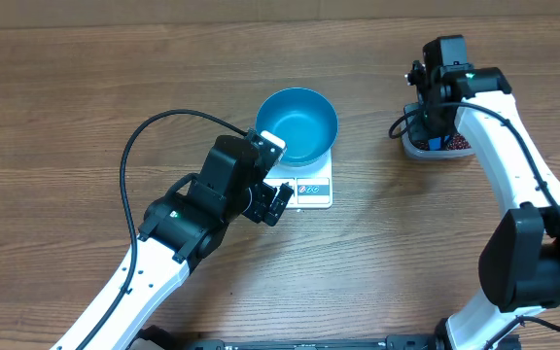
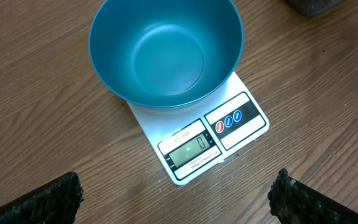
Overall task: Scoop item into bowl and weigh 150g on scale
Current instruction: 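Drag the scoop through the beans with the right gripper to fill it, then lift the filled scoop with the right gripper and carry it over the teal bowl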
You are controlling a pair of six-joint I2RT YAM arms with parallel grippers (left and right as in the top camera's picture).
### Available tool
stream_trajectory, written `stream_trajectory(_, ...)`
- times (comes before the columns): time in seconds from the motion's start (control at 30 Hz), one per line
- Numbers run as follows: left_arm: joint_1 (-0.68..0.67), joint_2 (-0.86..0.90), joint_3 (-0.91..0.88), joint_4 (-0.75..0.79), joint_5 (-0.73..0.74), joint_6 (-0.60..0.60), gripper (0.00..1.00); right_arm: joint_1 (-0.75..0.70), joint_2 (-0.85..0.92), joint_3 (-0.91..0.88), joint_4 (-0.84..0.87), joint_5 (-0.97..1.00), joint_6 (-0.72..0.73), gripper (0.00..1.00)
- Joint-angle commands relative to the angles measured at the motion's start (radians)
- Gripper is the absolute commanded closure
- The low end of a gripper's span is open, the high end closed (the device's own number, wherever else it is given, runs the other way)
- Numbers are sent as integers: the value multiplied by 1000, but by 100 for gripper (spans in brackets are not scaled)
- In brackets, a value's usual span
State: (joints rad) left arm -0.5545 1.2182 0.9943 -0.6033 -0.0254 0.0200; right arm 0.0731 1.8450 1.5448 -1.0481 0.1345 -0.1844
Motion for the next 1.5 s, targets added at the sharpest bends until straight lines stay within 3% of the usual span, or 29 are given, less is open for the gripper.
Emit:
stream_trajectory(0.0, 6, 4, -2, 1, 16, -13, 1, -49, 13, 11, -13, -172, 23, 96)
stream_trajectory(0.5, 6, 4, -2, 1, 16, -13, 0, -323, 13, 11, -47, -733, 26, 96)
stream_trajectory(1.13, 6, 4, -2, 1, 16, -13, 0, -483, 13, 11, -61, -793, 134, 96)
stream_trajectory(1.47, 6, 4, -2, 1, 16, -13, 0, -549, 13, 11, -61, -969, 132, 96)
